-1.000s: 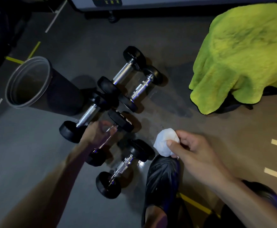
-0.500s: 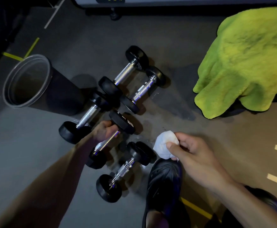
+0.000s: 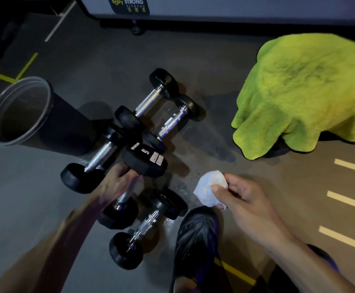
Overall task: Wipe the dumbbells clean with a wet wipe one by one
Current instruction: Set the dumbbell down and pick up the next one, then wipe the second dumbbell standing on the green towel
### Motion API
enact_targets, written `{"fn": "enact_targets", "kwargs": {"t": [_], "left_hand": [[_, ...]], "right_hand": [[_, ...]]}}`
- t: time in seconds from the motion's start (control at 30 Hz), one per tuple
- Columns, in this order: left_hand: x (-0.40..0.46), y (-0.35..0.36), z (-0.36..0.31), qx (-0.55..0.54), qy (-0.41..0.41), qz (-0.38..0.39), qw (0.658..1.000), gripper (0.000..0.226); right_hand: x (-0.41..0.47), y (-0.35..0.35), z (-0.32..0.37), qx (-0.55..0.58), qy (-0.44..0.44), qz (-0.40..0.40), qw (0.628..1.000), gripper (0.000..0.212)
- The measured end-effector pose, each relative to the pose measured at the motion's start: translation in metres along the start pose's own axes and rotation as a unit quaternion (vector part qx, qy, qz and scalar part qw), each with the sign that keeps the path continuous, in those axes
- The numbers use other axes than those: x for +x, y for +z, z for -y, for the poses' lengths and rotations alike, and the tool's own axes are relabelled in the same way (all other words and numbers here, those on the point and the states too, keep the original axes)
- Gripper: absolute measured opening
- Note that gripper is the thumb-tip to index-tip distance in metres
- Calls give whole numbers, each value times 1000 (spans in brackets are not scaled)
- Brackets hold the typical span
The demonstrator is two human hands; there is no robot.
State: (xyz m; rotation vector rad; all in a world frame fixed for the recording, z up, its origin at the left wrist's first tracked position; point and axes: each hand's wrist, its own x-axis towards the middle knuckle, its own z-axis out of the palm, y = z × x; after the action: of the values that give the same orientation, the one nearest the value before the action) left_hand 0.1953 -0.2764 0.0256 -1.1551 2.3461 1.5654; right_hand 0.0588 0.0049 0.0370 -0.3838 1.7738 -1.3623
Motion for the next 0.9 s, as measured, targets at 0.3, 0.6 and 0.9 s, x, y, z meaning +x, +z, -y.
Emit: {"fn": "enact_targets", "kwargs": {"t": [0.3, 0.6, 0.9], "left_hand": [[-25, 24, -135, -146, 183, -51, 971, 30], [-8, 89, -320, -315, 362, -9, 877, 20], [27, 170, -354, -301, 349, -2, 888, 22]], "right_hand": [[-14, -29, 46, 18, -73, -81, 994, 30], [-42, -106, 117, 81, -226, -293, 925, 17], [-39, -130, 106, 73, -233, -403, 882, 19]]}}
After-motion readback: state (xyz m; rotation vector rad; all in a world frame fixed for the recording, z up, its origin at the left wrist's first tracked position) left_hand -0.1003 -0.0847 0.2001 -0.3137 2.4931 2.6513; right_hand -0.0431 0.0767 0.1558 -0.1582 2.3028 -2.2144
